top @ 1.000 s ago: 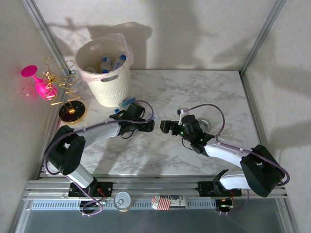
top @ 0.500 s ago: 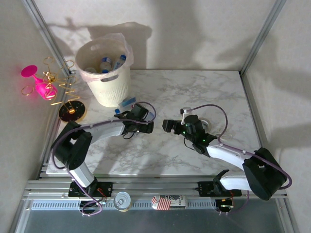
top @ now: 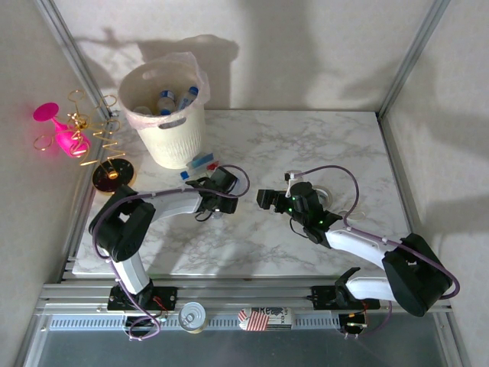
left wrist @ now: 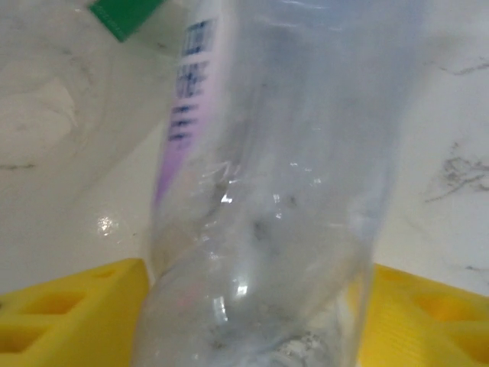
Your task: Put the plastic bottles in the bin
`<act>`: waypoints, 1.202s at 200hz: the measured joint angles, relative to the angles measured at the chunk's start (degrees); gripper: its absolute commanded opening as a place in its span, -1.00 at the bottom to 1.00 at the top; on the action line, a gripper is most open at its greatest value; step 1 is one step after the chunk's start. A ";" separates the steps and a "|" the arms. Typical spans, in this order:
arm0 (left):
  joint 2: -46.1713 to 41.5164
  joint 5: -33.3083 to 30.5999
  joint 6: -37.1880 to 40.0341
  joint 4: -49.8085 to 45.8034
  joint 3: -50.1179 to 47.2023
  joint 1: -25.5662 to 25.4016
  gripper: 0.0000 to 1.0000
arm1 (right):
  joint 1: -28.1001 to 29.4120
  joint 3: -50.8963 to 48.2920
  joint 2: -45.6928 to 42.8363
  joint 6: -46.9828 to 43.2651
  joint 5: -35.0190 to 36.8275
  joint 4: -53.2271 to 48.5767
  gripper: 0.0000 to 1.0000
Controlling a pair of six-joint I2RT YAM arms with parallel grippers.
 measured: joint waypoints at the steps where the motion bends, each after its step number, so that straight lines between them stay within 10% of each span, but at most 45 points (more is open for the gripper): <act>1: 0.00 0.00 0.15 0.00 0.00 -0.02 0.18 | 0.00 0.00 0.00 0.00 0.00 0.00 0.98; 153: -12.63 0.46 0.39 0.52 11.21 0.31 -0.13 | -0.04 -1.27 -2.64 -2.60 -7.67 6.12 0.98; 240: -12.76 3.65 0.79 -0.15 32.87 12.68 -0.34 | -0.04 -1.66 -1.53 -2.82 -10.64 10.43 0.98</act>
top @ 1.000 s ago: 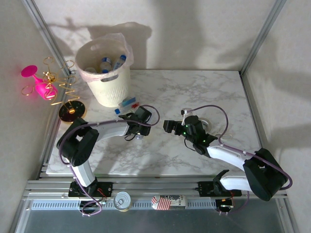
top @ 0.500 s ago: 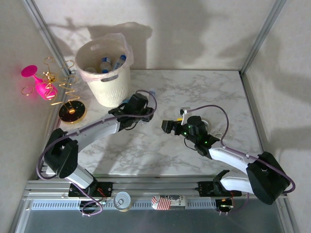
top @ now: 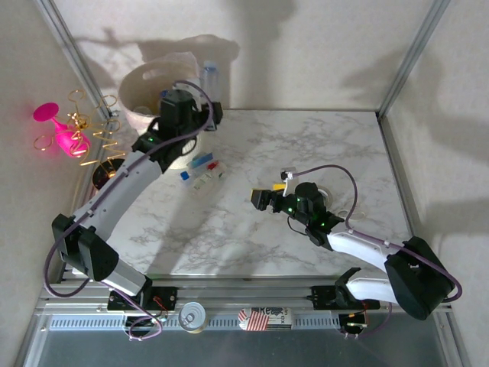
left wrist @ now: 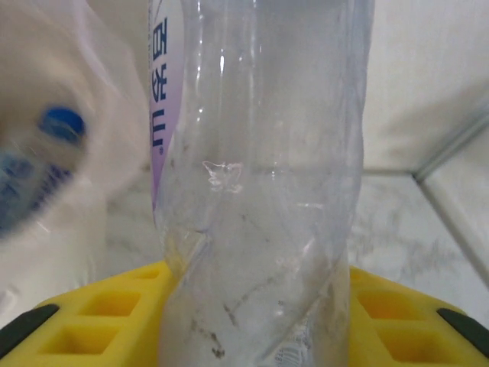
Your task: Put the plastic bottles in the bin
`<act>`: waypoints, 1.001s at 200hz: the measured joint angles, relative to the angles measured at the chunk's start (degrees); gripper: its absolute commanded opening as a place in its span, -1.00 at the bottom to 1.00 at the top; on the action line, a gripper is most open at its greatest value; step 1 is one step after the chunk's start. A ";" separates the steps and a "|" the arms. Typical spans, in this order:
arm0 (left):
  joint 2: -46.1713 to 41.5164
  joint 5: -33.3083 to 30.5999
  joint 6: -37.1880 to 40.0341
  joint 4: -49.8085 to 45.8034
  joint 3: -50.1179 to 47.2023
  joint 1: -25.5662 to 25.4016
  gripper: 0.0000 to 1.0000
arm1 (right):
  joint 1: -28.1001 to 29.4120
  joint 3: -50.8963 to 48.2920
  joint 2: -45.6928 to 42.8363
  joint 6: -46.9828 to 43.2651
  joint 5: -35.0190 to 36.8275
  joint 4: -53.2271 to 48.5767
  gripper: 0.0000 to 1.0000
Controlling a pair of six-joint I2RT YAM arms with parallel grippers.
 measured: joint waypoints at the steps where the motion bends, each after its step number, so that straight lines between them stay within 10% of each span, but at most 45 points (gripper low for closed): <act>1: 0.04 0.02 -0.02 0.02 0.28 0.24 -0.34 | 0.00 0.00 0.00 0.00 0.00 0.00 0.98; 145: 19.85 3.98 -1.81 -11.87 24.15 16.15 -0.24 | -0.04 -1.73 -1.77 -0.04 0.33 -0.15 0.98; 200: 20.98 4.57 -3.54 -13.57 24.33 16.15 0.97 | -0.04 -1.73 -1.77 -0.04 0.57 -0.55 0.97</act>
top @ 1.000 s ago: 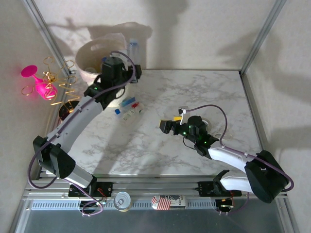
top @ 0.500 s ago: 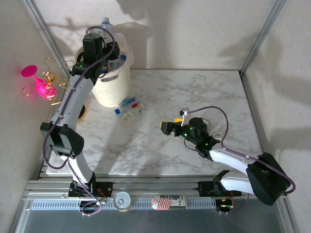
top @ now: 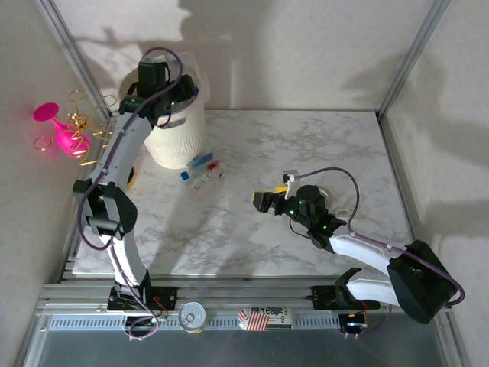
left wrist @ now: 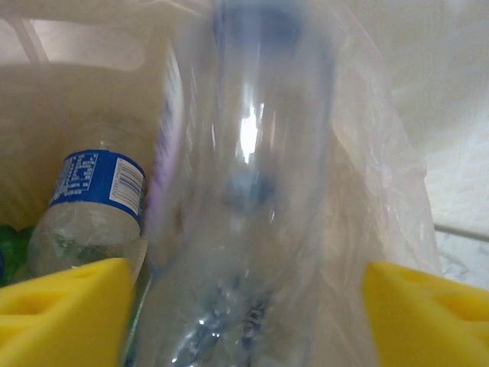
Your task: Put the plastic bottles in the bin
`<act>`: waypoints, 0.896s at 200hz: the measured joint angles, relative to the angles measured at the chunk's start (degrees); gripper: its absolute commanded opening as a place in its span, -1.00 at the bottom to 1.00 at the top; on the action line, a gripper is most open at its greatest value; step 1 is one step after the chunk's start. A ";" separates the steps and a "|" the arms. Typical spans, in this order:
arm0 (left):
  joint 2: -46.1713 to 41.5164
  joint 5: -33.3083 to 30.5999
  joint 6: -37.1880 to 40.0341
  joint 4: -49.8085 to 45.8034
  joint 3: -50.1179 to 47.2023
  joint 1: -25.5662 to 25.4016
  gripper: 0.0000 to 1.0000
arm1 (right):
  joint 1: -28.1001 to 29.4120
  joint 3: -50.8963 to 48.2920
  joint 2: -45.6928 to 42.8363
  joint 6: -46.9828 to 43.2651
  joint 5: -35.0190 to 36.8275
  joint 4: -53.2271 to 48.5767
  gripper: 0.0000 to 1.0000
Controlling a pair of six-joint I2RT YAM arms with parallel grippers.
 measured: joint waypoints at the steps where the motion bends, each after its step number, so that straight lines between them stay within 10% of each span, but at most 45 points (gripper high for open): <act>1: 0.00 0.00 0.02 0.00 0.00 0.00 0.98 | 0.00 0.00 0.00 0.00 0.00 0.00 0.98; 77: -6.86 -0.20 -0.37 1.38 -1.97 0.00 0.99 | 0.00 1.29 1.66 -0.24 -0.07 -0.20 0.97; 179: -36.24 8.11 -8.55 23.52 -38.58 -1.57 0.99 | 0.00 5.84 8.61 -0.17 -3.41 0.37 0.97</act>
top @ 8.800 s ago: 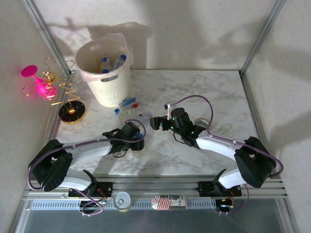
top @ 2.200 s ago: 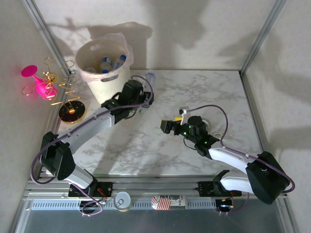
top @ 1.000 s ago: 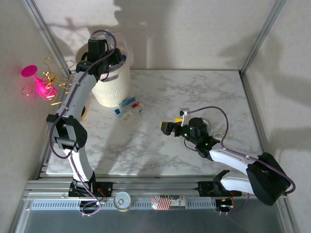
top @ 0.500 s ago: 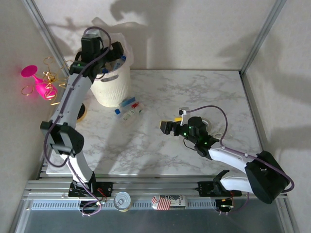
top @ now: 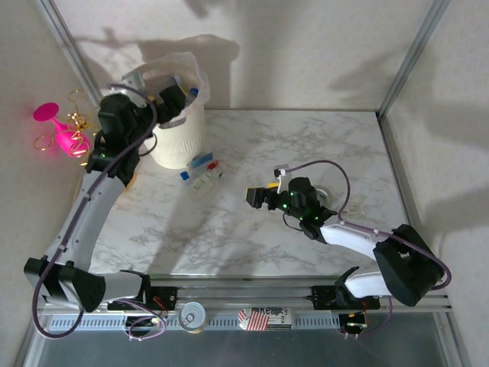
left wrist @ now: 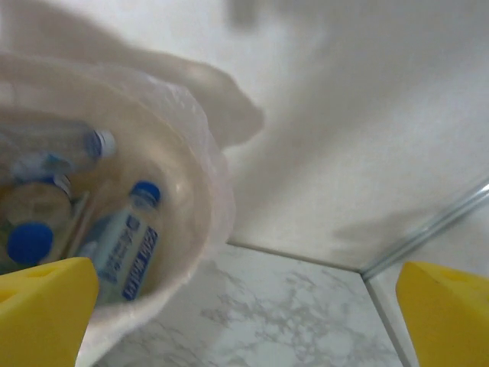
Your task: Put the plastic bottles in the bin
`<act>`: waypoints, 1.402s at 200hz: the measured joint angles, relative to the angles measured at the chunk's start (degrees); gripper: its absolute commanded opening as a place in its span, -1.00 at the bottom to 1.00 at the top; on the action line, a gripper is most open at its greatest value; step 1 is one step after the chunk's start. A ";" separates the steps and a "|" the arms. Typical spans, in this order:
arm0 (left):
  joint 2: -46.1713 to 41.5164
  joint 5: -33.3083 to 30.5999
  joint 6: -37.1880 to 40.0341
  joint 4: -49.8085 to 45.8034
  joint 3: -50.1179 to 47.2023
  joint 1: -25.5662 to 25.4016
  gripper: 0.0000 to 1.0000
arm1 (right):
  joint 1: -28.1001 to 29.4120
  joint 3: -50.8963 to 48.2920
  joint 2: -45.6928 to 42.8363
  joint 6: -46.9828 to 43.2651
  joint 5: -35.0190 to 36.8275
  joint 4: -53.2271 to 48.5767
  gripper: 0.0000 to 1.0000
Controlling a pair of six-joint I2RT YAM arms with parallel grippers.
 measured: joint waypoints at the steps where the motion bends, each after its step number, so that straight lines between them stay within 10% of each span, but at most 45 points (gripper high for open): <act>1: -0.20 0.07 -0.13 0.26 -0.61 -0.09 0.99 | 0.00 0.02 0.04 0.00 -0.09 0.00 0.97; 87: -2.62 1.27 -0.61 6.03 -24.59 -9.46 0.99 | 0.00 0.70 1.81 1.40 -2.25 0.22 0.98; 280: 21.70 -13.81 9.29 -3.04 -21.90 -14.12 0.89 | 0.00 0.24 0.15 3.02 -1.99 0.52 0.98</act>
